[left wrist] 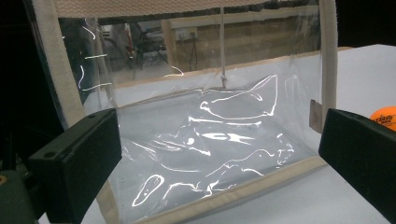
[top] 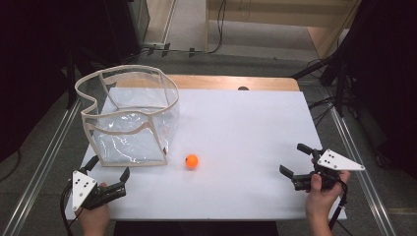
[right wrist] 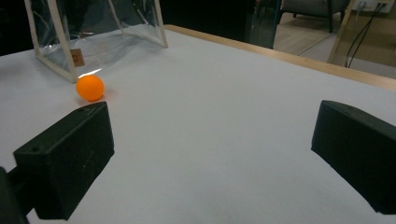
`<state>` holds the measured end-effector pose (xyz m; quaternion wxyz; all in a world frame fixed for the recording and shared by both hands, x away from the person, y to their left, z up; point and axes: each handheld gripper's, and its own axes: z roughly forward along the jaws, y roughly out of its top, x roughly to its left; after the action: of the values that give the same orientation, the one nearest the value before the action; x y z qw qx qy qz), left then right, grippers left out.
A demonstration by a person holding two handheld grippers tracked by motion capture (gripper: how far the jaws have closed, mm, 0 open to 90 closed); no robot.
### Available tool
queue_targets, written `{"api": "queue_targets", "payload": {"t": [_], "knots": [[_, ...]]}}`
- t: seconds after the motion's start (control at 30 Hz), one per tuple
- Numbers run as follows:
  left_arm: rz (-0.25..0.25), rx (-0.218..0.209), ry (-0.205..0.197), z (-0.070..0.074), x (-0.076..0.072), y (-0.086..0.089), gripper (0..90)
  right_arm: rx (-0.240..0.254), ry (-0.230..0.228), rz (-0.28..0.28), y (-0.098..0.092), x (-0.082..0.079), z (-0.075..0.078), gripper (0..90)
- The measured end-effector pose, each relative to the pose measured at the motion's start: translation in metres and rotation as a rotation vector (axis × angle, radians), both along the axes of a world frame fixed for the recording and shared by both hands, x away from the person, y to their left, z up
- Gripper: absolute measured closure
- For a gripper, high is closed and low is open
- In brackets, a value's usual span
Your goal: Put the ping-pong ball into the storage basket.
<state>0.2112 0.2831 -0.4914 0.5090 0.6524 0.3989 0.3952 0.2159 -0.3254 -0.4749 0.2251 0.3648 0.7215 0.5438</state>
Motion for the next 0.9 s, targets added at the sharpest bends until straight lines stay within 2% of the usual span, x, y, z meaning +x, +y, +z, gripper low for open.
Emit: {"api": "queue_targets", "payload": {"t": [0.17, 0.37, 0.83, 0.9], "knots": [[-0.002, -0.001, -0.001, 0.0, 0.0, 0.0, 0.0, -0.02, 0.007, 0.024, 0.006, 0.003, 0.003, 0.0], [-0.004, -0.003, -0.001, 0.0, 0.0, 0.0, 0.0, 0.012, 0.016, 0.054, 0.012, 0.008, 0.008, 0.0], [-0.001, 0.001, -0.003, 0.0, 0.0, 0.0, 0.0, -0.024, 0.01, 0.113, 0.039, 0.021, 0.017, 0.0], [-0.002, 0.001, -0.004, 0.0, 0.0, -0.001, 0.0, -0.018, 0.014, 0.12, 0.043, 0.023, 0.016, 0.0]]}}
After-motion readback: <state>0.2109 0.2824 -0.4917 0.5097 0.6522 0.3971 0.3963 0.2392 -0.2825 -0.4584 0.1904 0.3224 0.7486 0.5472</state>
